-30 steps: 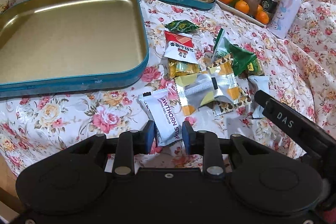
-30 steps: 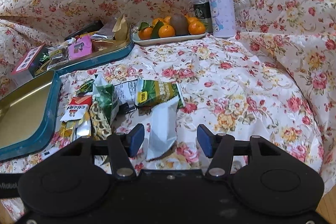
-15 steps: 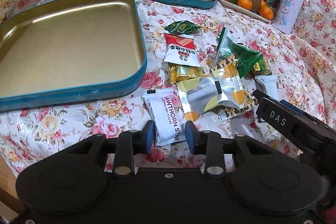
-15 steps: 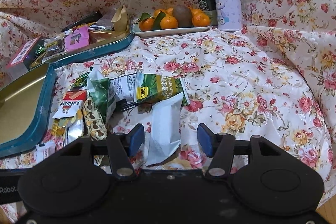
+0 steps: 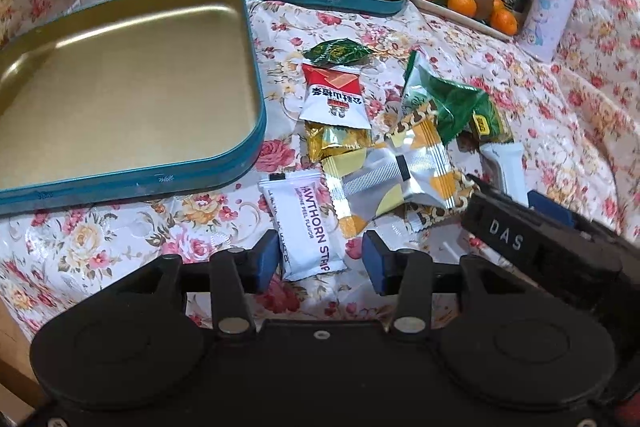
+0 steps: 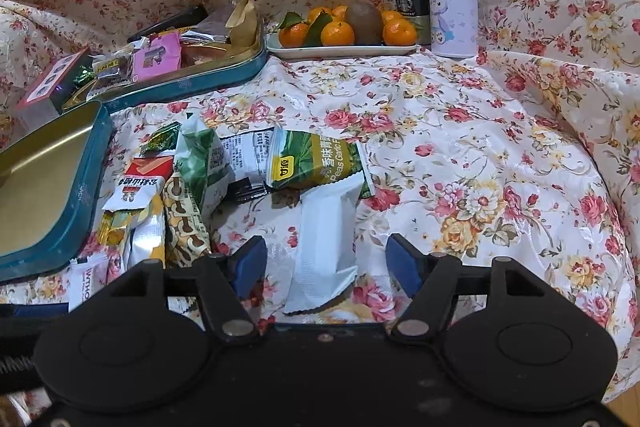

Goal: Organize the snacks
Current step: 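Grasp the white bar with the right tool while the left tool grasps the hawthorn strip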

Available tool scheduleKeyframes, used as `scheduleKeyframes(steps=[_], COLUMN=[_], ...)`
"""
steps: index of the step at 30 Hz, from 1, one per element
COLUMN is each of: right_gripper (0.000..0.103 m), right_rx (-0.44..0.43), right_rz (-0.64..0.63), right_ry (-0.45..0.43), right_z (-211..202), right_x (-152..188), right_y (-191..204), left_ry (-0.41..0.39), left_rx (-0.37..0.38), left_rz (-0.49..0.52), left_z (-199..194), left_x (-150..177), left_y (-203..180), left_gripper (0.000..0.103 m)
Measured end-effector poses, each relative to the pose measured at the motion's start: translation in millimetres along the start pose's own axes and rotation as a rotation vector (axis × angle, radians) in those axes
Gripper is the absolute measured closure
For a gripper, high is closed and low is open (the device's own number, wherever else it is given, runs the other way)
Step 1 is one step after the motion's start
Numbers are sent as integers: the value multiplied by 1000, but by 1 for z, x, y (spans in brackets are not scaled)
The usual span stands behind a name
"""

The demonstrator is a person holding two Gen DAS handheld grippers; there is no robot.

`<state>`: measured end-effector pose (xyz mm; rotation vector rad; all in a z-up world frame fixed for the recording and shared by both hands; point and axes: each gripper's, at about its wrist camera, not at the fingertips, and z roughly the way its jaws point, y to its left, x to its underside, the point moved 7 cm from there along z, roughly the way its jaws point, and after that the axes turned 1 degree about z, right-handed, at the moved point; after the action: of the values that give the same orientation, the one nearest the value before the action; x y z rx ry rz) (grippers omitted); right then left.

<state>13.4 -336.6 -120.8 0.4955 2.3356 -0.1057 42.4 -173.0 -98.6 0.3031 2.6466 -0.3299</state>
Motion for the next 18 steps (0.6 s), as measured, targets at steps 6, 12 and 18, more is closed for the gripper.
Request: scheduleKeyframes(steps=[6, 12, 18], right_gripper=[34, 53, 70], right_rx=[11, 26, 28], right_rz=[-14, -8, 5], right_ry=[-15, -13, -12], right_z=[0, -3, -6], right_x=[1, 0, 0], right_y=[0, -6, -15], left_ry=[19, 12, -9], left_rx=[23, 5, -61], left_rz=[-31, -26, 64], left_z=[0, 0, 1], left_x=[-2, -1, 3], left_y=[5, 7, -2], left_gripper=[55, 62, 66])
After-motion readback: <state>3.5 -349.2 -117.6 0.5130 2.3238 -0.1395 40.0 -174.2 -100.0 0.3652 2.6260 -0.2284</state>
